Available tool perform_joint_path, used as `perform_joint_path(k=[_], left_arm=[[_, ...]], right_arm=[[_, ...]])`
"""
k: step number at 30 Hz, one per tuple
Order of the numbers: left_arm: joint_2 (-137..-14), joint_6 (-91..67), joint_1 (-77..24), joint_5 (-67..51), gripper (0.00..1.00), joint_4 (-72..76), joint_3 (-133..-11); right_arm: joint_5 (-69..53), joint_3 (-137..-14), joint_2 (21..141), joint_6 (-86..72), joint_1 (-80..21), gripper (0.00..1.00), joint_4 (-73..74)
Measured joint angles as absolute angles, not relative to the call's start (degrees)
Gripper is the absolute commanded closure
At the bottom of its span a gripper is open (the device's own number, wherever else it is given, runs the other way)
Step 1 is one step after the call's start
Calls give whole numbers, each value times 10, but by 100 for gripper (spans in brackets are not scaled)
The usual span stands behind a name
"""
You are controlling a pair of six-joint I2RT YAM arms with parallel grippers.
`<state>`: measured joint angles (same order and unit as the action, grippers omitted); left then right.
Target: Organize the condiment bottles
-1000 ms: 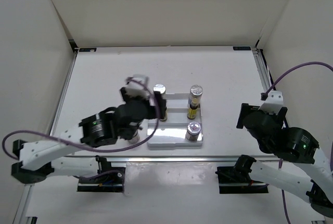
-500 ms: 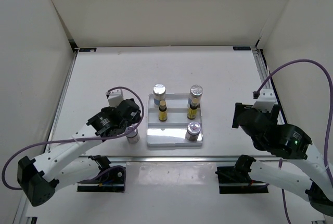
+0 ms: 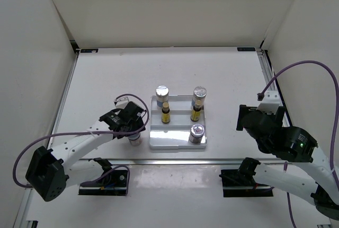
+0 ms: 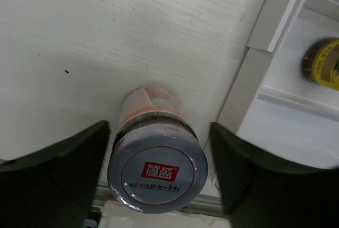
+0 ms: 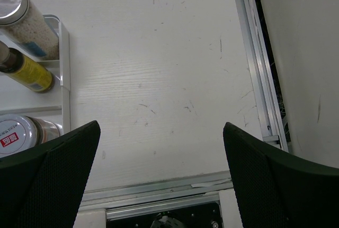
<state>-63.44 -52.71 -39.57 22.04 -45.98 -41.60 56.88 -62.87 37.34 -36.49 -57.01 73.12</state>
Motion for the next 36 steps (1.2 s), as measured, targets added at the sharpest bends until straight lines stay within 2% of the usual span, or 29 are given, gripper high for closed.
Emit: perform_joint_path(k=[2, 5, 6, 9, 11, 16, 21, 27, 34, 36], left_arm=[[-640, -529, -394, 212, 29, -458, -414], [-636, -525, -392, 204, 52, -456, -413], [-632, -526, -392, 201, 66, -456, -412], [-610, -521, -392, 195, 83, -466, -414], [-591, -512, -392, 192, 89, -482, -433], [-579, -485, -415, 198, 89, -495, -542], [-636, -471, -495, 225, 89, -474, -618], [-760, -470, -569, 244, 89, -467, -625], [-829, -468, -580, 247, 89, -442, -623], [-830, -468, -579, 247, 82, -428, -623]], right_arm=[[569, -629, 373, -364, -570, 0, 731], [569, -629, 373, -363, -570, 0, 731], [569, -629, 373, -363, -570, 0, 731], [568, -629, 375, -362, -570, 0, 730], [568, -629, 376, -361, -570, 0, 729], [566, -629, 381, -360, -570, 0, 722], [566, -629, 388, -360, -570, 0, 720], [566, -629, 388, -357, -570, 0, 720], [566, -629, 393, -356, -570, 0, 719], [566, -629, 394, -356, -570, 0, 719]])
